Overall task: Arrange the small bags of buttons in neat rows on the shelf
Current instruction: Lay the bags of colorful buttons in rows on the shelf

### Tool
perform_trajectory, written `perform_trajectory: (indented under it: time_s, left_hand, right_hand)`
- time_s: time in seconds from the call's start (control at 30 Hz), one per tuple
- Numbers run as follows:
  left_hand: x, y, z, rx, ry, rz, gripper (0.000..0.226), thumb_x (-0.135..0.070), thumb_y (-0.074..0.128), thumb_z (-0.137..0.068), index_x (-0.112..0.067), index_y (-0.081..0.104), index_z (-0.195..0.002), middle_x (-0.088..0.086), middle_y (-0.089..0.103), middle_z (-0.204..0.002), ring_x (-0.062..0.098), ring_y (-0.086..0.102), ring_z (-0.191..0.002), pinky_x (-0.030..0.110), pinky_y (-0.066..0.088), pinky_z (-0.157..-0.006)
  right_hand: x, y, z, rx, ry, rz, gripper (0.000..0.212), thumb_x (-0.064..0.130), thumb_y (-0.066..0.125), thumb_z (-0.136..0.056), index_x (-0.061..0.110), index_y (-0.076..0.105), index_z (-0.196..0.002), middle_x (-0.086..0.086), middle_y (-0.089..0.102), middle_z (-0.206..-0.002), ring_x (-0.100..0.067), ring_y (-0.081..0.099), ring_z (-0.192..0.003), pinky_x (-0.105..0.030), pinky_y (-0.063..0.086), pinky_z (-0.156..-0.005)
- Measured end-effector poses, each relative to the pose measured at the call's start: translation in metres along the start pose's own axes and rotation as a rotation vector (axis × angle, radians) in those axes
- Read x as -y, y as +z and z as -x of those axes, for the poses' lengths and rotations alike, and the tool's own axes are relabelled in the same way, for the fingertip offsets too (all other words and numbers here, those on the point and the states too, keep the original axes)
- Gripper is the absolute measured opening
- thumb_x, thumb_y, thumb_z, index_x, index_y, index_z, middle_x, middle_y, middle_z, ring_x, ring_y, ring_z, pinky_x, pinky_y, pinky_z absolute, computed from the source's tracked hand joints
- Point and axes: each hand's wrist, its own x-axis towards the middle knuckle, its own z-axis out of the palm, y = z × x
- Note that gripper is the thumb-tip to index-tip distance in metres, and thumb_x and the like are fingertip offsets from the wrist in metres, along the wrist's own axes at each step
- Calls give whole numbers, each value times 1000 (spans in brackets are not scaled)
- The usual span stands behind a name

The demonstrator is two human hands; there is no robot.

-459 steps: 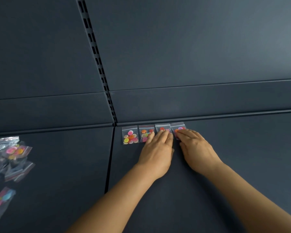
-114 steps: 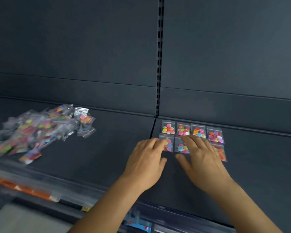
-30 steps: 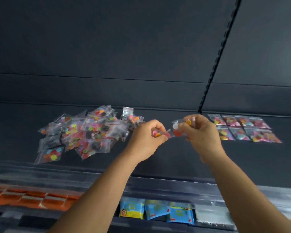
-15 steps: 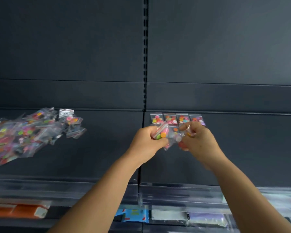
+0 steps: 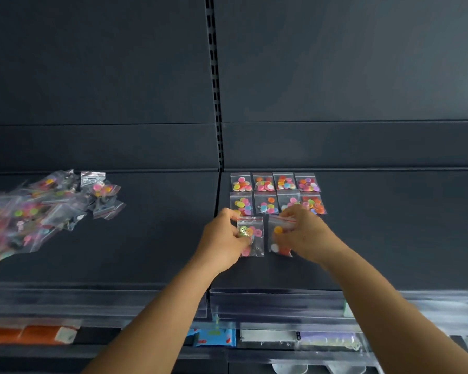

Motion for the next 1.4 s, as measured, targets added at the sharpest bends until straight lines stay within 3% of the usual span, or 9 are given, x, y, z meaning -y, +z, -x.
perform_trajectory:
  time_s: [0.07, 0.13, 0.2, 0.27, 0.37, 0.47, 0.87, 1.2, 1.4]
  left_hand:
    - [0, 2, -1, -28, 38, -122, 46, -20, 68, -85, -21, 42, -123, 0, 66, -83, 11, 62, -72, 20, 48, -58]
    - [0, 2, 1, -99, 85, -218, 50, -24, 70, -84, -21, 41, -125, 0, 62, -105, 13, 61, -89, 24, 49, -72]
    - [1, 2, 4, -169, 153, -317, 51, -29, 70, -84, -21, 44, -127, -1, 50, -120, 16, 51, -109, 25, 43, -83]
    - [2, 0, 9, -176, 288, -398, 40, -26, 65, -88, -20, 52, -126, -3, 48, -121, 16, 44, -115, 26, 41, -87]
    - [7, 3, 15, -27, 473, -481, 31, -18, 55, -94, -16, 59, -124, -5, 50, -126, 14, 40, -120, 26, 38, -96]
    - [14, 9, 18, 43, 498, -529, 35, -11, 49, -96, -15, 56, -130, -7, 43, -141, 13, 35, -130, 27, 36, -104]
    - [19, 13, 7, -47, 438, -583, 47, -5, 52, -93, -19, 46, -138, -8, 44, -138, 16, 39, -123, 35, 48, -92]
    - [15, 12, 5, -72, 427, -613, 44, -5, 52, -93, -17, 50, -135, -5, 46, -134, 17, 42, -120, 32, 48, -90]
    - [9, 1, 18, -148, 401, -605, 48, -20, 54, -94, -18, 42, -141, -2, 45, -139, 18, 39, -127, 30, 37, -100]
  right_hand:
    - [3, 10, -4, -15, 5, 74, 40, 15, 63, -86, 20, 43, -119, 1, 59, -93, -13, 59, -77, -21, 48, -58]
    - [2, 16, -6, -105, -46, 221, 52, 17, 66, -84, 18, 39, -129, -3, 53, -116, -20, 54, -99, -27, 49, -79]
    - [0, 18, -3, -208, -115, 342, 60, 22, 70, -82, 19, 37, -132, -5, 39, -131, -25, 41, -119, -32, 40, -95]
    - [-3, 17, 3, -275, -196, 412, 55, 25, 71, -81, 20, 43, -128, -4, 37, -129, -25, 38, -120, -28, 38, -91]
    - [-10, 19, 11, -261, -319, 468, 27, 24, 64, -86, 20, 62, -113, -1, 51, -119, -22, 50, -111, -26, 43, -83]
    - [-17, 24, 14, -203, -356, 503, 22, 20, 59, -90, 20, 67, -110, 1, 57, -118, -20, 51, -107, -26, 45, -84]
    - [-20, 36, 1, -310, -422, 437, 21, 20, 60, -90, 17, 70, -108, 1, 62, -110, -23, 52, -103, -30, 46, -80]
    - [-17, 31, -2, -248, -410, 477, 22, 22, 57, -91, 18, 69, -109, 1, 59, -114, -21, 47, -107, -26, 41, -81]
    - [-6, 30, 3, -221, -479, 594, 44, 31, 57, -90, 18, 51, -131, -1, 52, -132, -24, 42, -122, -34, 35, -101]
